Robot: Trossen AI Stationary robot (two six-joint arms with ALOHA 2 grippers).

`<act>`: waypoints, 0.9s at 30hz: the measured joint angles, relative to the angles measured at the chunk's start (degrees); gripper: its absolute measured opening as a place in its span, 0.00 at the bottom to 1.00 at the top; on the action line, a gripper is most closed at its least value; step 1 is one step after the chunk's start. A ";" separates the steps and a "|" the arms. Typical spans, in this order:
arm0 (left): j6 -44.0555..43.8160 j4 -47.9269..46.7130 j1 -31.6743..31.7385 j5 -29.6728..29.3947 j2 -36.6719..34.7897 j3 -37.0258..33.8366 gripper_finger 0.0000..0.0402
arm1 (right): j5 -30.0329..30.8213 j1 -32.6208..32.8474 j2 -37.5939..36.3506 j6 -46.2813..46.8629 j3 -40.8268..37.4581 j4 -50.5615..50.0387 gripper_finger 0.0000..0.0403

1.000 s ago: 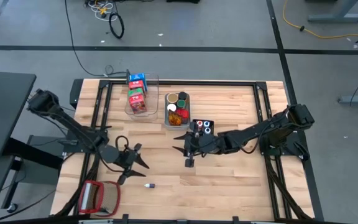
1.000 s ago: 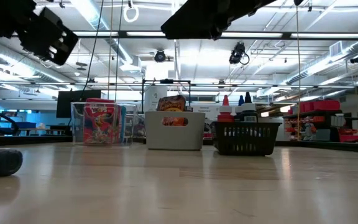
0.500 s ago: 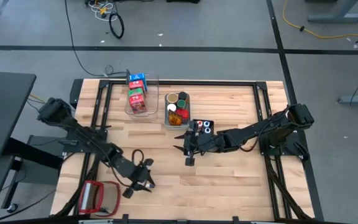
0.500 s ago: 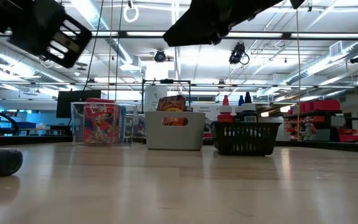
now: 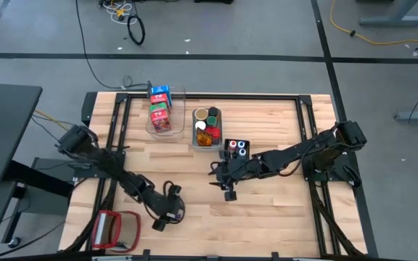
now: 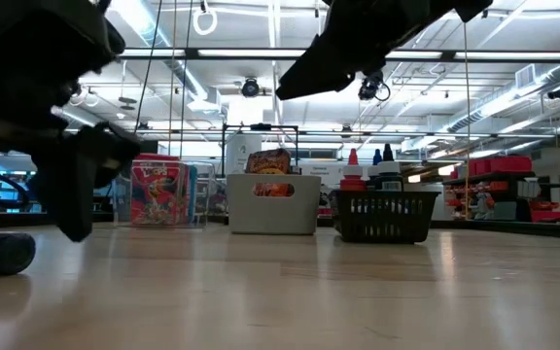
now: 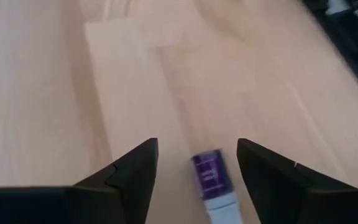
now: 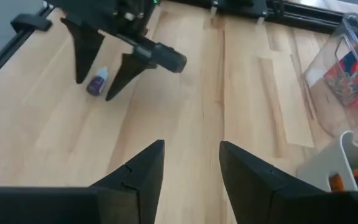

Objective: Pick & Place Kitchen Items
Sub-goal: Put the purple food coloring bottle into the black bin

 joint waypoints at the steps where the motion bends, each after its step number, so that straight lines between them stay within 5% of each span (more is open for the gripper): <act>1: -0.68 -0.39 -0.09 -0.39 0.32 0.00 0.58 | -0.01 0.00 0.01 -0.37 0.00 -0.23 0.41; 12: -2.44 -5.96 -0.52 -2.11 0.36 0.15 0.57 | 0.02 -0.98 0.01 -7.07 0.00 -0.01 0.41; 27: 1.24 -6.22 1.17 -11.02 0.42 -0.04 0.28 | -1.16 -1.55 0.01 -2.28 0.00 -5.91 0.41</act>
